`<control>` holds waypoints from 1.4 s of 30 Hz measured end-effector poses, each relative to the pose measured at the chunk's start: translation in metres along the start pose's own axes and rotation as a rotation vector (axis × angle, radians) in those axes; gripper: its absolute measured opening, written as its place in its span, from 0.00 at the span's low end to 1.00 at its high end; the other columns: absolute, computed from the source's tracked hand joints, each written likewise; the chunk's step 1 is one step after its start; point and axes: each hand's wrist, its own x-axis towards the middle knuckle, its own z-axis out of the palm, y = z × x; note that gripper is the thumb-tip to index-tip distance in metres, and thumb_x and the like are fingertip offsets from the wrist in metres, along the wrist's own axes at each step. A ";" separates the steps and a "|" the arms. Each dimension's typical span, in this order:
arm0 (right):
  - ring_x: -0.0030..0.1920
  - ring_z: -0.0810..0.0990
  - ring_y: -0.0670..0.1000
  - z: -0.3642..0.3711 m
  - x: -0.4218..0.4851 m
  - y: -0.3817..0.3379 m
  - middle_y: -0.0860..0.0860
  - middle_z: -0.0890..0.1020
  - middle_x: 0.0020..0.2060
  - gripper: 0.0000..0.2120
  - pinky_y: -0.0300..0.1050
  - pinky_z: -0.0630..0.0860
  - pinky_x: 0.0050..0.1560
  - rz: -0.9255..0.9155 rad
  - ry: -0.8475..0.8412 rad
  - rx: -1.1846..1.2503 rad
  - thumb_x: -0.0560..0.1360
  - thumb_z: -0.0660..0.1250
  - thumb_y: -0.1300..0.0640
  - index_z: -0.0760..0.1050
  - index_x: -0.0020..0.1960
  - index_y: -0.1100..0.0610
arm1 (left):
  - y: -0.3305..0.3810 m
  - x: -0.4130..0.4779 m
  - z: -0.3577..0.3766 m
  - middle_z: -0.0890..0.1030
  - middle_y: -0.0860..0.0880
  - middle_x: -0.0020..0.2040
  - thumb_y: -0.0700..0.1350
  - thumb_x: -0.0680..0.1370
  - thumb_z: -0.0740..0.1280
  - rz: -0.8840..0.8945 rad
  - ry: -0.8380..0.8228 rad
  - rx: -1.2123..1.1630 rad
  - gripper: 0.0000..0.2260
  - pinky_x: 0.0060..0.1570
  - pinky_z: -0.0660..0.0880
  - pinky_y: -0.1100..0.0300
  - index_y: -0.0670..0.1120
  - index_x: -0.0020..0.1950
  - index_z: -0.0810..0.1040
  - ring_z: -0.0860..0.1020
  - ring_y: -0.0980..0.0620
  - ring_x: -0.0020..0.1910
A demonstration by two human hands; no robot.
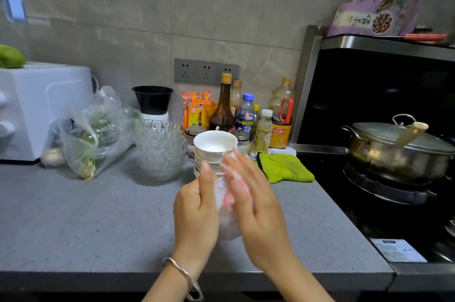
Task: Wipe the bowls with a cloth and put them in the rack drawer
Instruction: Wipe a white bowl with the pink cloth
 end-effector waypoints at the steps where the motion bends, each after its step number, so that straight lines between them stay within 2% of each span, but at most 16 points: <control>1: 0.71 0.65 0.38 -0.002 0.004 -0.001 0.33 0.72 0.66 0.18 0.39 0.66 0.69 0.150 0.005 0.240 0.80 0.52 0.47 0.73 0.66 0.43 | 0.001 -0.001 -0.001 0.79 0.47 0.27 0.65 0.77 0.51 -0.026 0.028 -0.032 0.30 0.29 0.71 0.58 0.45 0.30 0.79 0.77 0.53 0.29; 3: 0.68 0.67 0.35 -0.005 0.006 -0.003 0.29 0.73 0.63 0.18 0.34 0.67 0.67 0.318 0.002 0.450 0.79 0.52 0.45 0.71 0.65 0.40 | 0.005 -0.002 -0.004 0.78 0.46 0.25 0.63 0.75 0.53 -0.044 0.079 -0.065 0.28 0.28 0.70 0.57 0.46 0.28 0.77 0.77 0.50 0.28; 7: 0.74 0.58 0.40 0.009 -0.004 -0.019 0.38 0.64 0.73 0.20 0.40 0.58 0.73 -0.078 -0.023 -0.186 0.82 0.48 0.44 0.61 0.73 0.41 | 0.007 -0.004 -0.006 0.73 0.54 0.21 0.62 0.79 0.52 0.049 0.077 0.020 0.28 0.27 0.66 0.59 0.52 0.26 0.76 0.69 0.58 0.23; 9: 0.74 0.60 0.43 0.012 -0.004 -0.016 0.42 0.65 0.73 0.22 0.46 0.60 0.73 -0.155 -0.011 -0.269 0.82 0.48 0.45 0.61 0.74 0.45 | 0.008 -0.004 -0.007 0.71 0.54 0.20 0.63 0.79 0.53 0.065 0.061 0.037 0.27 0.26 0.66 0.62 0.54 0.24 0.75 0.68 0.59 0.22; 12: 0.67 0.69 0.36 0.004 0.005 -0.018 0.37 0.74 0.65 0.17 0.33 0.67 0.64 0.138 -0.018 0.231 0.81 0.53 0.45 0.71 0.67 0.43 | 0.010 -0.001 -0.013 0.68 0.51 0.22 0.66 0.72 0.62 0.030 0.009 -0.012 0.25 0.28 0.63 0.60 0.49 0.25 0.74 0.67 0.55 0.26; 14: 0.55 0.79 0.37 -0.003 0.010 -0.016 0.41 0.80 0.57 0.12 0.32 0.75 0.50 0.447 -0.069 0.555 0.80 0.58 0.47 0.75 0.59 0.44 | 0.011 0.002 -0.018 0.74 0.38 0.27 0.64 0.66 0.67 -0.026 -0.043 -0.123 0.26 0.31 0.67 0.57 0.40 0.30 0.77 0.73 0.49 0.29; 17: 0.47 0.84 0.57 -0.006 0.012 -0.005 0.57 0.85 0.45 0.14 0.53 0.79 0.45 0.648 -0.049 0.619 0.70 0.63 0.36 0.83 0.42 0.43 | 0.011 0.007 -0.023 0.76 0.31 0.32 0.58 0.69 0.72 -0.121 -0.095 -0.235 0.29 0.30 0.69 0.57 0.29 0.37 0.74 0.76 0.44 0.30; 19: 0.41 0.77 0.74 -0.007 0.012 -0.002 0.70 0.80 0.44 0.27 0.61 0.71 0.40 0.661 -0.014 0.545 0.59 0.66 0.24 0.82 0.36 0.47 | 0.012 0.009 -0.024 0.78 0.29 0.37 0.56 0.71 0.72 -0.174 -0.163 -0.284 0.29 0.33 0.72 0.56 0.26 0.42 0.74 0.78 0.41 0.33; 21: 0.35 0.75 0.65 -0.010 0.013 -0.001 0.70 0.77 0.35 0.29 0.54 0.65 0.37 0.649 -0.011 0.530 0.54 0.67 0.23 0.77 0.29 0.50 | 0.012 0.011 -0.026 0.78 0.27 0.40 0.58 0.72 0.68 -0.176 -0.230 -0.235 0.32 0.36 0.71 0.55 0.25 0.45 0.74 0.77 0.42 0.35; 25: 0.24 0.75 0.50 -0.017 0.018 0.003 0.53 0.77 0.23 0.22 0.37 0.66 0.27 0.500 -0.066 0.462 0.64 0.69 0.37 0.74 0.23 0.53 | 0.018 0.021 -0.030 0.73 0.33 0.32 0.66 0.74 0.62 -0.056 -0.366 0.045 0.33 0.36 0.65 0.55 0.33 0.36 0.72 0.70 0.50 0.32; 29: 0.27 0.77 0.50 -0.015 0.018 -0.001 0.57 0.79 0.25 0.27 0.36 0.69 0.27 0.341 -0.062 0.395 0.66 0.66 0.35 0.73 0.27 0.60 | 0.022 0.021 -0.026 0.71 0.32 0.28 0.64 0.76 0.59 -0.011 -0.393 0.107 0.34 0.29 0.62 0.52 0.33 0.30 0.67 0.70 0.47 0.27; 32: 0.34 0.80 0.49 -0.011 0.015 -0.004 0.58 0.81 0.33 0.29 0.39 0.71 0.32 0.301 -0.020 0.370 0.71 0.61 0.34 0.78 0.37 0.61 | 0.022 0.017 -0.023 0.71 0.30 0.28 0.64 0.74 0.57 0.005 -0.247 0.068 0.36 0.26 0.62 0.47 0.29 0.31 0.66 0.71 0.42 0.26; 35: 0.59 0.76 0.40 0.001 0.001 -0.013 0.41 0.79 0.56 0.23 0.43 0.73 0.59 0.216 0.013 0.229 0.77 0.50 0.36 0.76 0.60 0.44 | 0.020 0.015 -0.018 0.68 0.37 0.23 0.64 0.75 0.55 0.012 -0.070 0.069 0.34 0.26 0.63 0.45 0.32 0.28 0.65 0.67 0.45 0.25; 37: 0.74 0.60 0.41 0.015 -0.007 -0.022 0.37 0.66 0.71 0.24 0.45 0.56 0.74 0.033 0.010 -0.026 0.81 0.45 0.41 0.64 0.73 0.45 | 0.018 0.016 -0.015 0.67 0.48 0.20 0.64 0.76 0.53 0.038 0.026 0.144 0.32 0.27 0.66 0.45 0.39 0.24 0.65 0.65 0.48 0.23; 40: 0.75 0.58 0.44 0.023 -0.010 -0.023 0.43 0.66 0.73 0.23 0.47 0.52 0.75 -0.165 0.046 -0.263 0.83 0.45 0.45 0.65 0.73 0.48 | 0.016 0.011 -0.012 0.70 0.52 0.19 0.61 0.80 0.54 0.047 0.063 0.130 0.29 0.29 0.67 0.49 0.47 0.24 0.72 0.68 0.52 0.22; 42: 0.74 0.60 0.40 0.015 0.000 -0.019 0.40 0.68 0.71 0.23 0.49 0.59 0.74 -0.026 0.070 -0.087 0.81 0.48 0.41 0.69 0.70 0.44 | 0.020 0.007 -0.012 0.71 0.51 0.20 0.63 0.80 0.55 0.033 0.066 0.079 0.30 0.28 0.68 0.48 0.44 0.26 0.71 0.69 0.51 0.23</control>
